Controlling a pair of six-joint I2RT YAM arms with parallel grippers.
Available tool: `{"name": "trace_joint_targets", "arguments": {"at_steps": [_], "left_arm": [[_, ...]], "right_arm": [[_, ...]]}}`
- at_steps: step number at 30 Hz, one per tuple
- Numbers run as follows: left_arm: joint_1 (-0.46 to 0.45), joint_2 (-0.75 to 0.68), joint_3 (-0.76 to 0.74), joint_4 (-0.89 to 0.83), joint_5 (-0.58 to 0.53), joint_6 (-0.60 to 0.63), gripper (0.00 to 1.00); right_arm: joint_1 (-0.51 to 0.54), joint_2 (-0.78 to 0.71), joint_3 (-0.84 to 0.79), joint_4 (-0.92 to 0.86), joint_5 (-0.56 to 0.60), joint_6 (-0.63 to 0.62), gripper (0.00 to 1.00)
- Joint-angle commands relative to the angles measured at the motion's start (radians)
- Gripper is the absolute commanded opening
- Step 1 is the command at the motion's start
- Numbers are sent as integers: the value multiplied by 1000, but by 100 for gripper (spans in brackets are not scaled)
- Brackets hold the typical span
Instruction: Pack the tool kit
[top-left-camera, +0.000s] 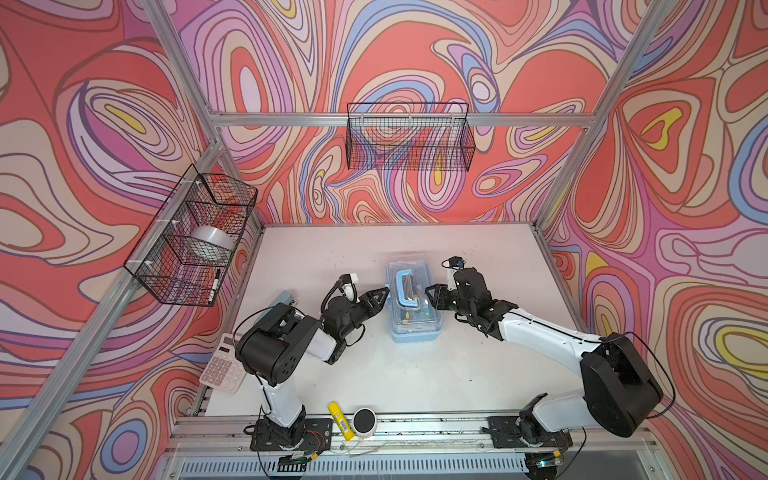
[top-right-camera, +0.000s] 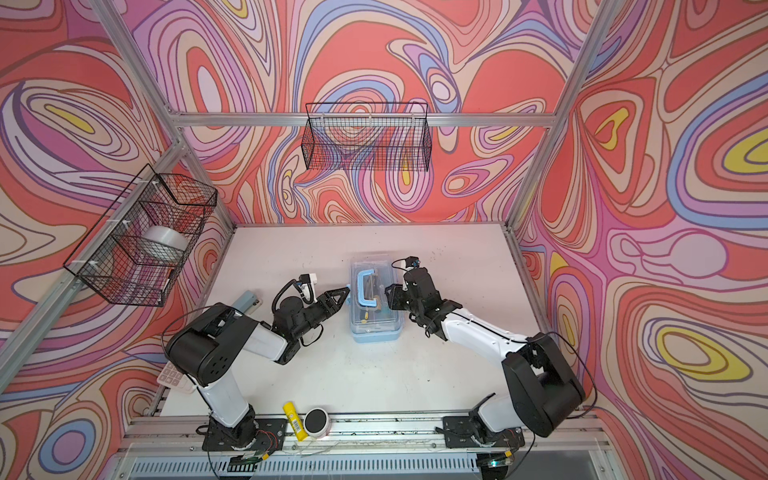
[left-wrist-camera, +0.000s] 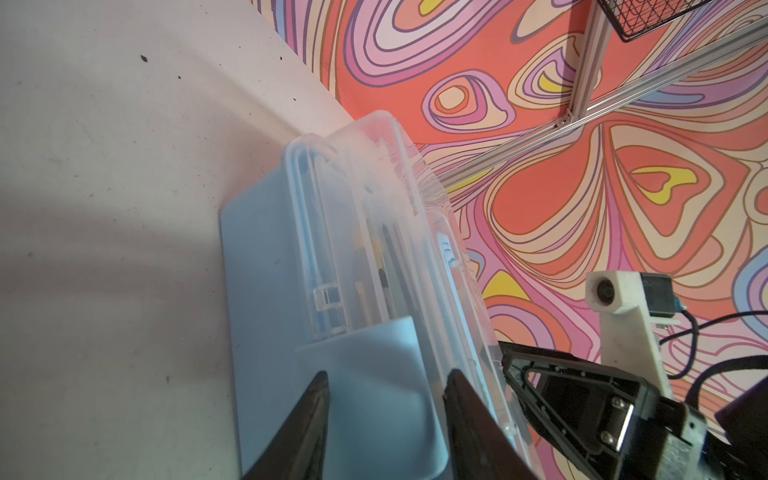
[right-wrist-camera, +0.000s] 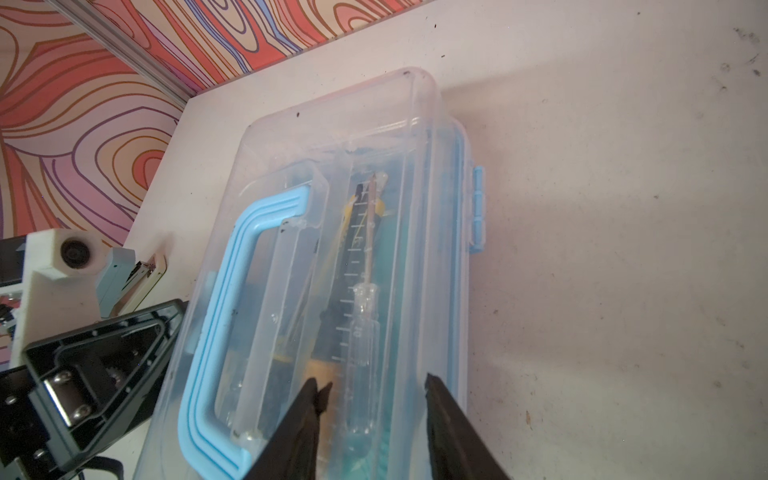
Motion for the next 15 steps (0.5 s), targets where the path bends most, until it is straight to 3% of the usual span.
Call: {"name": "trace_joint_targets", "arguments": {"at_steps": [1, 15], "left_arm": [[0, 23, 6, 54, 23, -1, 45], [0, 63, 4, 53, 20, 8, 48]], "right_arm": [[11, 43, -27, -90, -40, -7, 41], [12, 53, -24, -92, -31, -3, 41]]}}
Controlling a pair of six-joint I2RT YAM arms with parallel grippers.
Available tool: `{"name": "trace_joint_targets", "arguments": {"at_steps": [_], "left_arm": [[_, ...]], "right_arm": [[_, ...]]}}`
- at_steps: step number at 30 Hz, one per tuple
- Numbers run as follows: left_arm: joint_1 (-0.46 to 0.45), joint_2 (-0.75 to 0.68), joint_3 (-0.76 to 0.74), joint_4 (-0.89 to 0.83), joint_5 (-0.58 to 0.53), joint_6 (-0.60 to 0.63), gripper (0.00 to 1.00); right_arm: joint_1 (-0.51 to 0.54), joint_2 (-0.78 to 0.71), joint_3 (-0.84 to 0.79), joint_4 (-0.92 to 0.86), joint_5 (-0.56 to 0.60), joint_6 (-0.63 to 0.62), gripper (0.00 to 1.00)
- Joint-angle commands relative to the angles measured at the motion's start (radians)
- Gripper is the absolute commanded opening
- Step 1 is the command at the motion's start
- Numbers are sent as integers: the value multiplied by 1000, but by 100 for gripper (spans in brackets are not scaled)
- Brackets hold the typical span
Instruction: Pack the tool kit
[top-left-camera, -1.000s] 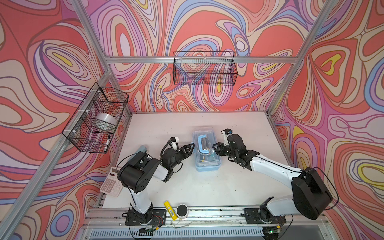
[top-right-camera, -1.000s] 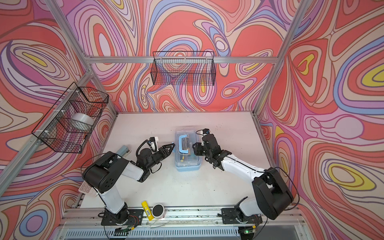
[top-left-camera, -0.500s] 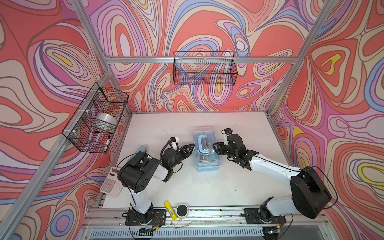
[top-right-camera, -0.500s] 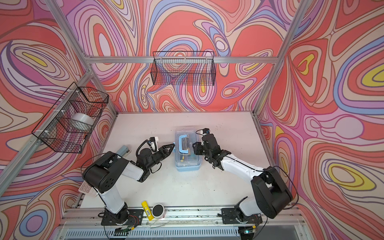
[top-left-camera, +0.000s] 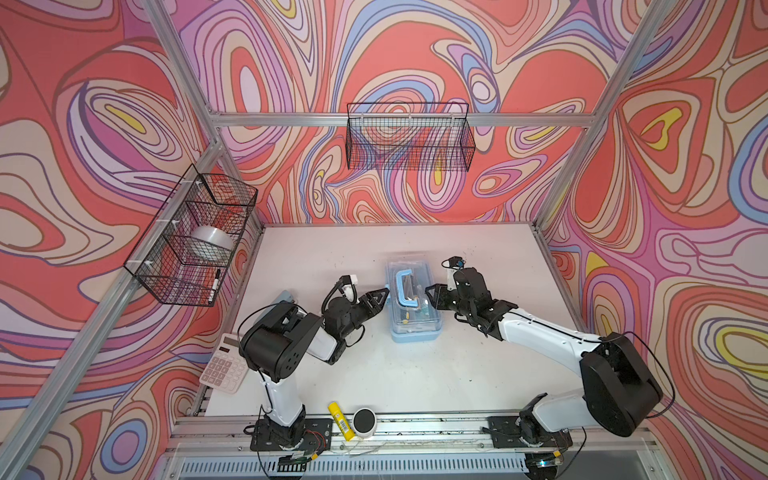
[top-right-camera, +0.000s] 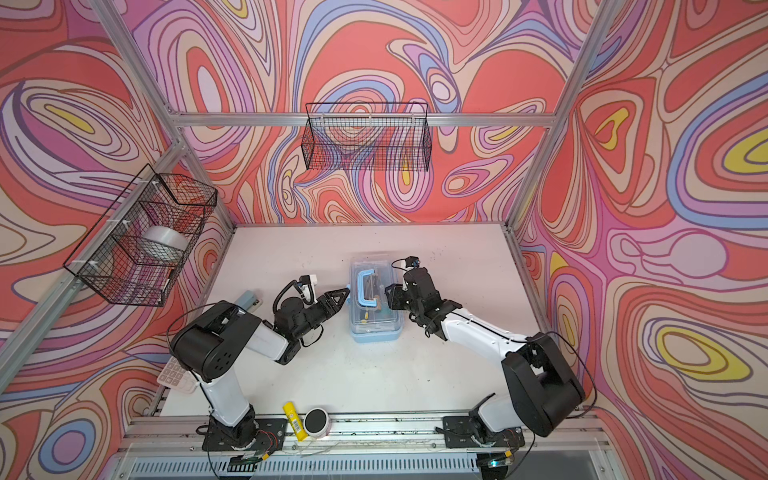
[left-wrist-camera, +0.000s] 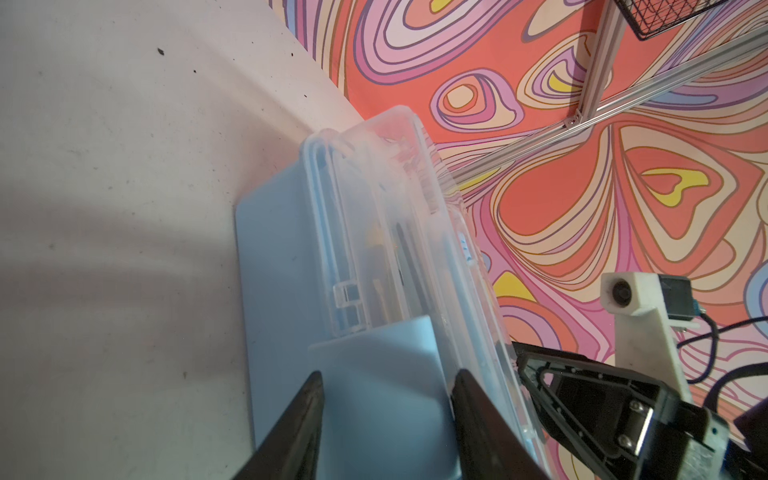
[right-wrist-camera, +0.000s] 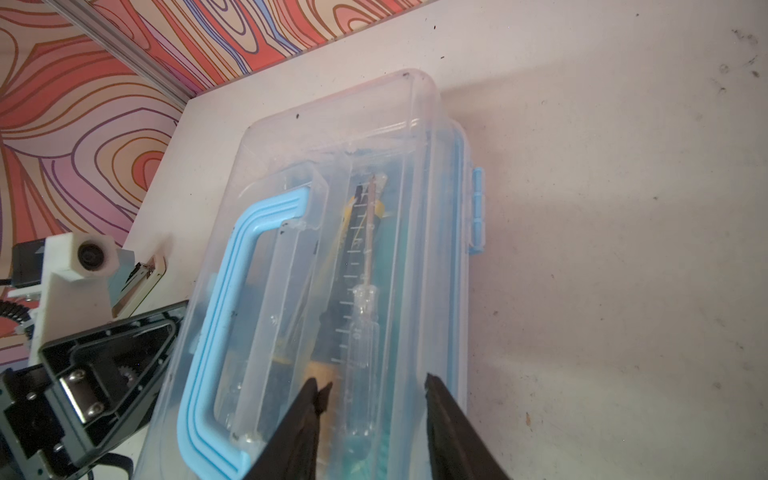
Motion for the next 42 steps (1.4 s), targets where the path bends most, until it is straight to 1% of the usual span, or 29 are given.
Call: {"name": "trace_joint_targets", "arguments": {"at_steps": [1, 12, 14, 18, 21, 23, 25, 29, 36, 42], "left_arm": [[-3, 29, 4, 31, 20, 9, 48], [-4, 59, 4, 30, 25, 0, 44], [-4, 60, 3, 31, 29, 3, 45], [-2, 60, 4, 29, 49, 8, 52], [-3, 60, 5, 17, 48, 8, 52], [-2, 63, 4, 17, 49, 8, 49], [-2, 67, 5, 16, 51, 9, 48], [-2, 73, 12, 5, 60, 7, 48], [-3, 64, 19, -48, 66, 22, 50], [-4, 40, 27, -128, 67, 47, 52]], "right_arm": [[12, 49, -23, -96, -35, -2, 41], [11, 68, -24, -89, -34, 6, 41], [11, 70, -24, -88, -35, 8, 41], [12, 70, -22, -90, -34, 7, 41], [12, 68, -19, -91, -35, 8, 41], [13, 70, -20, -90, -36, 9, 41], [13, 70, -20, -89, -36, 9, 41], [12, 71, -22, -87, -40, 12, 41], [12, 73, -26, -82, -42, 16, 41], [13, 79, -29, -76, -47, 17, 41]]}}
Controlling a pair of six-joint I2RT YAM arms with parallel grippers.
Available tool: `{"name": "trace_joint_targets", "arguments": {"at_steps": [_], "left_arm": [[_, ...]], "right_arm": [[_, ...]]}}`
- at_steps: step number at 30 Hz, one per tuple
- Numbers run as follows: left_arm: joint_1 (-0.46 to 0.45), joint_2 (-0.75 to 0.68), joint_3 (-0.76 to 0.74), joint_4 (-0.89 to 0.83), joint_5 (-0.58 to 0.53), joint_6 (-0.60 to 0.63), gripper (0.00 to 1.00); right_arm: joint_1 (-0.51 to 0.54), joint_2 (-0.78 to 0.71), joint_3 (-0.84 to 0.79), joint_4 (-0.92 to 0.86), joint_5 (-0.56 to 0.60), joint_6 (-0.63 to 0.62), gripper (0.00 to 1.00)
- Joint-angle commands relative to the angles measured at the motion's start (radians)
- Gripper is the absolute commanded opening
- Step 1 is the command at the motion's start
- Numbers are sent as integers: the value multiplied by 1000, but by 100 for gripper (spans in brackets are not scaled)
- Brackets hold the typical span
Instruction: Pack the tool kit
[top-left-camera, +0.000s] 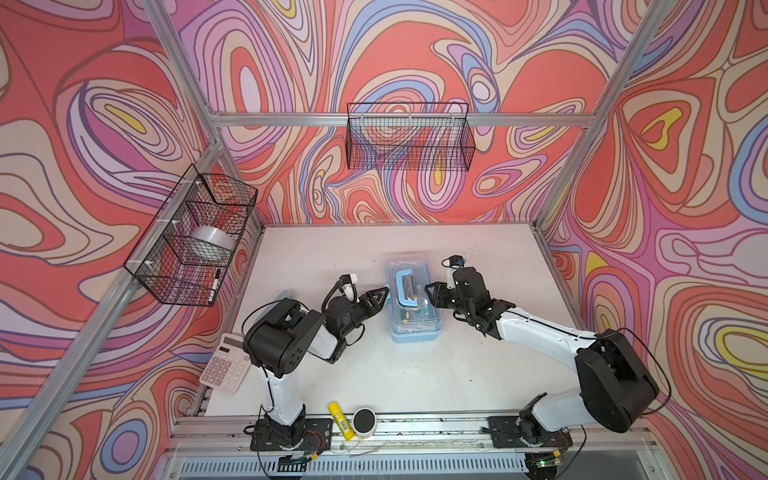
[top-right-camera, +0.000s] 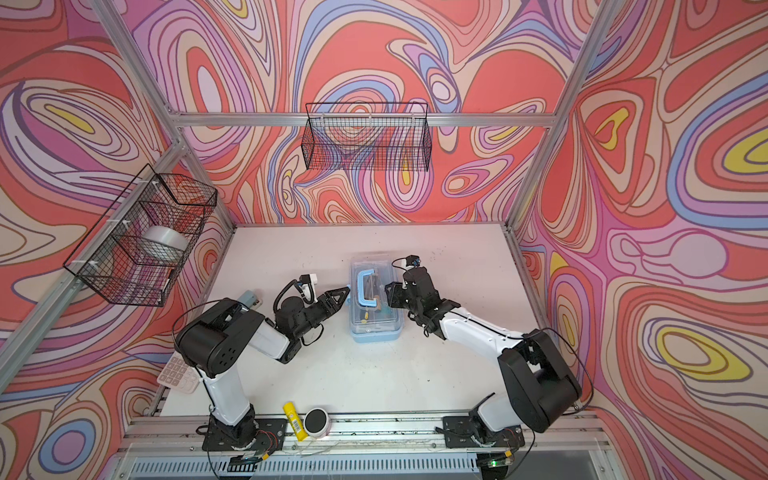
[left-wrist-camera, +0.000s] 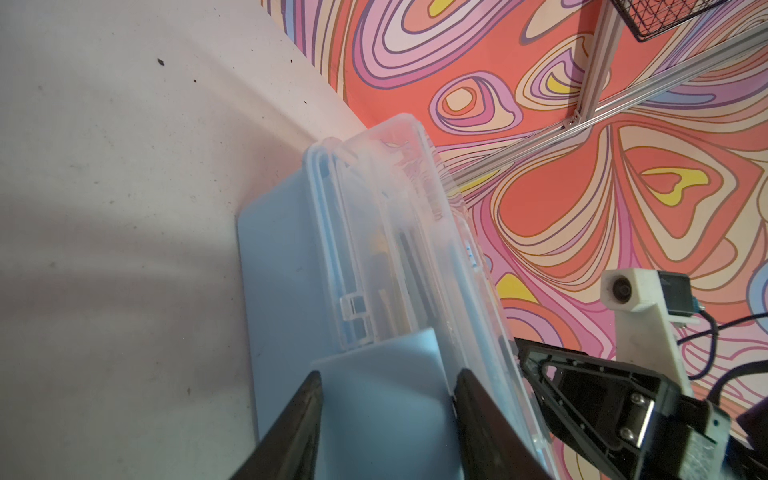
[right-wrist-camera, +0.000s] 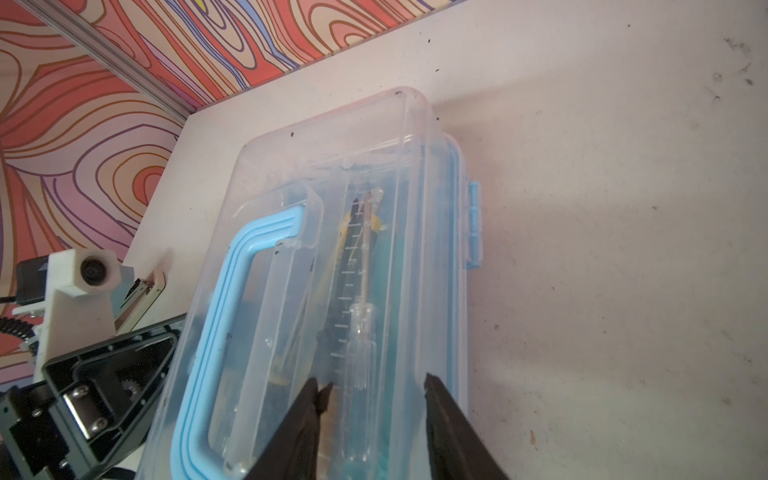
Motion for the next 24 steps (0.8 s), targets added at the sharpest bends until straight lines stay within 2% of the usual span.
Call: {"name": "trace_joint_targets", "arguments": {"at_steps": [1, 7, 20, 24], "left_arm": [[-13, 1, 13, -159, 56, 36, 52], [-13, -27, 16, -219, 44, 60, 52], [-13, 7, 2, -166, 37, 27, 46], [-11, -50, -2, -250, 10, 55, 46]], "right_arm": [[15, 56, -27, -118, -61, -2, 41], [15, 64, -27, -111, -65, 0, 41], [14, 77, -26, -108, -68, 1, 41], [15, 70, -22, -113, -67, 0, 40]]}}
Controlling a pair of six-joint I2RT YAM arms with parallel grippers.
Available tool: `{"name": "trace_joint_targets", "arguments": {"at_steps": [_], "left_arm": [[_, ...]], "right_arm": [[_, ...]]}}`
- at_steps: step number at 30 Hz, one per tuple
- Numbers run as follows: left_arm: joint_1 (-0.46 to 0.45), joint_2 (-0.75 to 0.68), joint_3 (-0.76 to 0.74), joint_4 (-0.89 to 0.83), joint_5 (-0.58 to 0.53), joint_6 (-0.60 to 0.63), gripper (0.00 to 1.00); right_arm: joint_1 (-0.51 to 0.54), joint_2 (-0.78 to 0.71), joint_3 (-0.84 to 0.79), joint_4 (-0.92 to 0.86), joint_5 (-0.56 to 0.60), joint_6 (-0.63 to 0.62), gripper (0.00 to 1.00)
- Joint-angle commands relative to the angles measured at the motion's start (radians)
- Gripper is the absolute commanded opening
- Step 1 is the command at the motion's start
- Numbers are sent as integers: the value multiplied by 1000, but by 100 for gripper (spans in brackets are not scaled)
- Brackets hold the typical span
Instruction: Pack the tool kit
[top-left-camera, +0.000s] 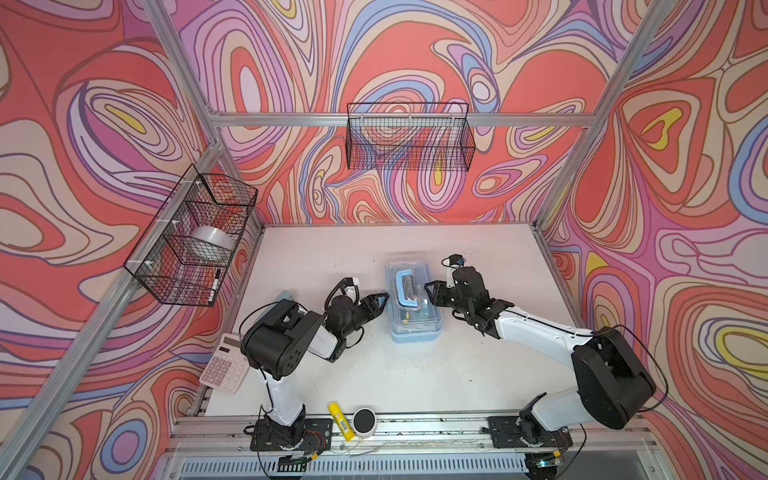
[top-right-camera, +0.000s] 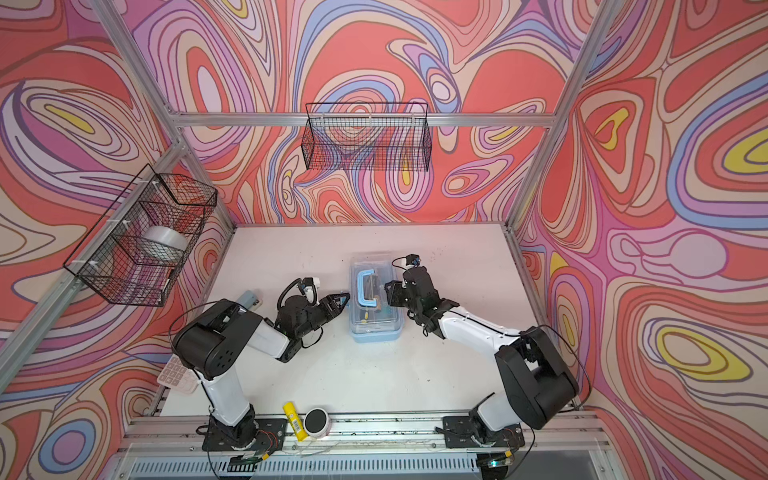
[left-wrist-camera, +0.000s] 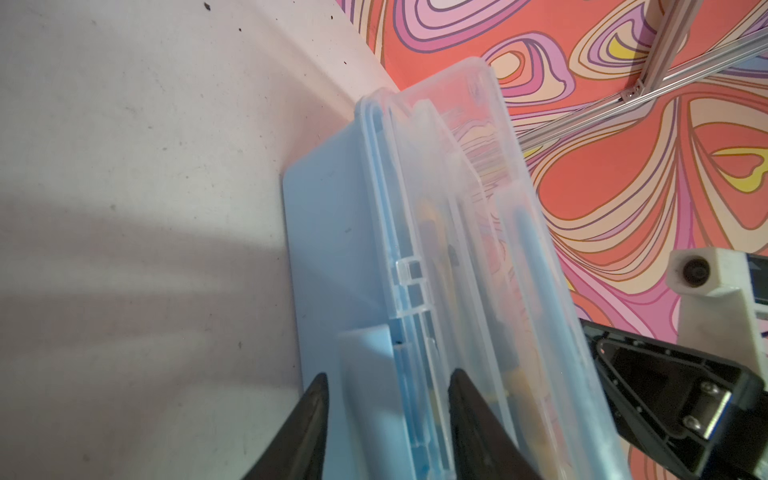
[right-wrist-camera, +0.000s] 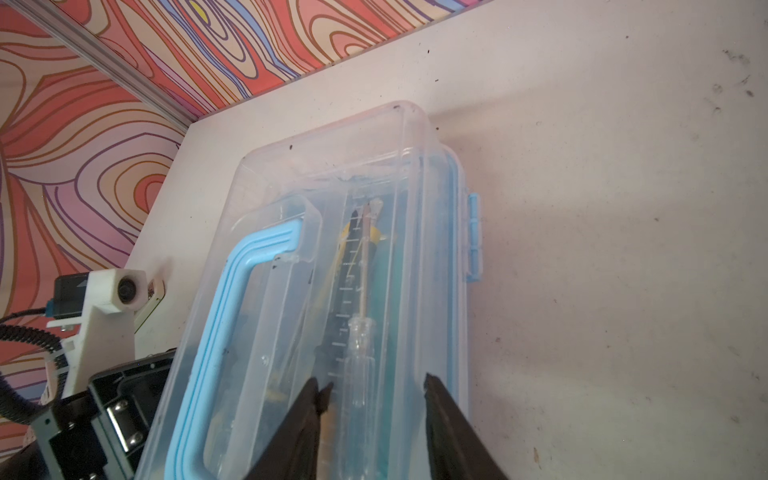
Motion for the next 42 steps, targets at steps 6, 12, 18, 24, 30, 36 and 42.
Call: {"name": "trace_joint_targets", "arguments": {"at_steps": [6, 12, 18, 24, 30, 36, 42], "left_arm": [[-6, -110, 20, -296, -10, 82, 47], [-3, -168, 35, -389, -29, 114, 50], [19, -225, 42, -471, -35, 135, 53], [27, -261, 141, -622, -31, 179, 54], [28, -268, 249, -851, -62, 244, 50], [28, -333, 286, -1020, -151, 308, 46], [28, -362, 310, -1092, -166, 348, 45]], "right_arm": [[18, 36, -10, -177, -62, -7, 40], [18, 37, 13, -190, -58, -19, 40], [19, 49, 34, -198, -61, -27, 41], [18, 63, 58, -218, -49, -40, 41], [18, 79, 82, -236, -40, -51, 41], [18, 87, 92, -243, -35, -56, 41], [18, 106, 103, -245, -42, -57, 41]]}}
